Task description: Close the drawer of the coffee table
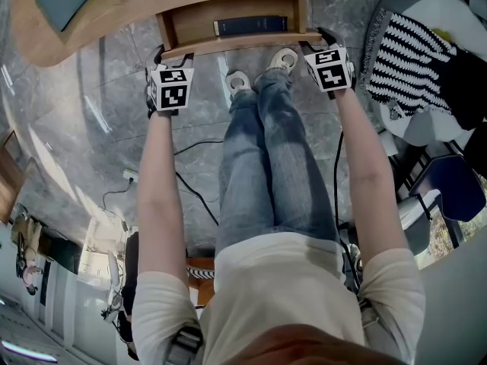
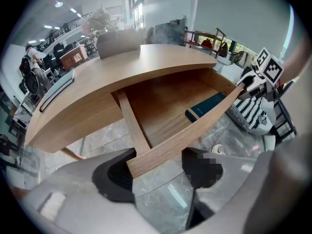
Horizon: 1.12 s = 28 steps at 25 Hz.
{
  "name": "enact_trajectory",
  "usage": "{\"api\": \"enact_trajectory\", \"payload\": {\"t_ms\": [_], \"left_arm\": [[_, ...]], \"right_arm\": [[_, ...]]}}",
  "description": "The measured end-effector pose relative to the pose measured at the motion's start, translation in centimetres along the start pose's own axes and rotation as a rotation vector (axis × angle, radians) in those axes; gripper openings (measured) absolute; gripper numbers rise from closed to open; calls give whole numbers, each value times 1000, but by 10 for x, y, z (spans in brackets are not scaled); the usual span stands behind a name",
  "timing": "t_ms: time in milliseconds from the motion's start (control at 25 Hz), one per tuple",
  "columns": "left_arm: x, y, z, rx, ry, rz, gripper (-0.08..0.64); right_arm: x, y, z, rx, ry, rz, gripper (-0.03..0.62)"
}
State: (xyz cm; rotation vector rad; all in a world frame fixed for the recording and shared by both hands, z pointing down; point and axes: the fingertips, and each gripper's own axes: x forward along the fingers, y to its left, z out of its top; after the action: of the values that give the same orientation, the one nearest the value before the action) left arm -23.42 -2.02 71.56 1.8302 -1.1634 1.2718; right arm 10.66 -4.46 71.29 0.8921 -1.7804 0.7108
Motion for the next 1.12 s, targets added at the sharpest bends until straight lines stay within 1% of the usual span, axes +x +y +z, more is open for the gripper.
{"api": "enact_trajectory", "payload": {"t_ms": [560,1120], "left_arm": [[8,12,20,-4,-9,7,293],[21,30,50,-16,-19,18,293]], "right_arm": [[6,-13,19,3,-5,-13,227],[17,-32,50,-2,-22,-24,229]]}}
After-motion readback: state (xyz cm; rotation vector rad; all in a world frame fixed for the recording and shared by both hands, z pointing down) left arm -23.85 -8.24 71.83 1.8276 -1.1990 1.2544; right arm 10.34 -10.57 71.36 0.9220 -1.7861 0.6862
